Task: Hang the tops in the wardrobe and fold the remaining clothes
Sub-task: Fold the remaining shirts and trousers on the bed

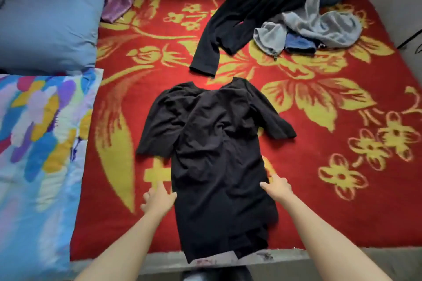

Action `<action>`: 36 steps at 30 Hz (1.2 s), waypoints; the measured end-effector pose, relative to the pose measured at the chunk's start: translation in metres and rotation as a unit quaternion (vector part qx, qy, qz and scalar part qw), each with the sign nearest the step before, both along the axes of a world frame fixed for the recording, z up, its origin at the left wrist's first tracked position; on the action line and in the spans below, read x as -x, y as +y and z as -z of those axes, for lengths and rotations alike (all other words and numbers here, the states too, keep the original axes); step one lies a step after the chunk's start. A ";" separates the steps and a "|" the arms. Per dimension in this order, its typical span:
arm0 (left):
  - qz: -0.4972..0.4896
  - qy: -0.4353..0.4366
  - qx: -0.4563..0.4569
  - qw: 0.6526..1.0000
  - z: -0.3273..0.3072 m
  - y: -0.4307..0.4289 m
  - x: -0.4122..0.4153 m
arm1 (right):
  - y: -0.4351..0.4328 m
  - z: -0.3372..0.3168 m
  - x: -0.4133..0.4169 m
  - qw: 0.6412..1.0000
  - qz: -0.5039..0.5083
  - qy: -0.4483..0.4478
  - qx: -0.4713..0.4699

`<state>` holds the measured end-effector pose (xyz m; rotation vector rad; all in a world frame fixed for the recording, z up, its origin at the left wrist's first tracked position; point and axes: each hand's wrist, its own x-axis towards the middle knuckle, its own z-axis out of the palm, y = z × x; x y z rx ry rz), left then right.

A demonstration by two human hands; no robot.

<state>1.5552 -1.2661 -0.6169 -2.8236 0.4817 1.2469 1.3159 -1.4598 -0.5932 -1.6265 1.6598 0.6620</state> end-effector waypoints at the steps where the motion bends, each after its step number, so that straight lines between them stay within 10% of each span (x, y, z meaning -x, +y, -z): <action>1: 0.009 0.016 -0.008 1.000 0.014 0.012 0.015 | 0.010 0.013 0.008 1.000 0.001 0.003 -0.007; 11: 0.293 -0.068 0.025 0.953 0.100 0.088 0.113 | 0.082 0.107 0.083 0.998 0.000 -0.014 0.066; 19: 0.282 -0.112 0.132 0.944 0.117 0.099 0.131 | 0.100 0.118 0.083 0.983 0.117 -0.066 0.121; 23: 0.094 -0.054 0.228 0.968 0.112 0.103 0.123 | 0.130 0.119 0.086 0.993 -0.024 -0.054 0.101; 26: -0.087 0.001 0.260 0.962 0.101 0.098 0.116 | 0.128 0.118 0.089 0.986 0.116 -0.086 0.088; 36: -0.497 0.102 0.395 0.766 0.051 0.160 0.053 | 0.092 0.071 0.142 0.901 0.331 -0.085 0.267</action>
